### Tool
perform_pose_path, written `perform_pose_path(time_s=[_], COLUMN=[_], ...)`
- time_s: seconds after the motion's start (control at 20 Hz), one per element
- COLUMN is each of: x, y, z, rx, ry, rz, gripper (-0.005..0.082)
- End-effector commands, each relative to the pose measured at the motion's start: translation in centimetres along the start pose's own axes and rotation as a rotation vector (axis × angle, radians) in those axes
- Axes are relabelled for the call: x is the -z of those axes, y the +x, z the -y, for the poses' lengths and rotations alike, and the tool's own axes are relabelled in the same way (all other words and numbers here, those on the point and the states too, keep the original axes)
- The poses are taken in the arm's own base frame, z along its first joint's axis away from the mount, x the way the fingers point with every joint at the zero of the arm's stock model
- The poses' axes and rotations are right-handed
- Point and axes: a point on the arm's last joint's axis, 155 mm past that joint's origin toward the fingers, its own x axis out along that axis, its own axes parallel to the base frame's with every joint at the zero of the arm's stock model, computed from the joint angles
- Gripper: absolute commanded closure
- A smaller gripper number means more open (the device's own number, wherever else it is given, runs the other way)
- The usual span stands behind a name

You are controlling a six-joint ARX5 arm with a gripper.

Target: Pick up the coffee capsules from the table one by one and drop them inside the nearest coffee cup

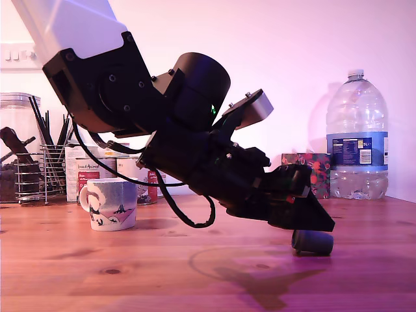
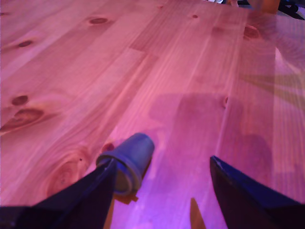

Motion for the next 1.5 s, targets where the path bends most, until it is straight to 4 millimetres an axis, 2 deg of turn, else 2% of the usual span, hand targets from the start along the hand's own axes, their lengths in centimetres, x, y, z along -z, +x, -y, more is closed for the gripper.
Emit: perform_pose_path(time_s=[0.0,0.3,0.55,0.7,0.95,1.3,1.45], x=[0.0,0.0,-1.1,-0.7,-1.3,-0.5,0.4], y=[0.0,-1.1,-1.3,-1.1,-0.4,1.8,2.8], z=[0.2,-1.1,-1.3,-1.6,-1.2,-1.1,-1.3], rx=[0.004,-0.03,-0.038,-0.032,0.032,0.111,0.122], ry=[0.002,0.016,0.036,0.034,0.036,0.025,0.001], rz=[0.004,0.078,0.123,0.122,0.13,0.064,0.013], gripper=[0.0216,0.0216,0.0216,0.0216,0.0216,0.0216,0.0216])
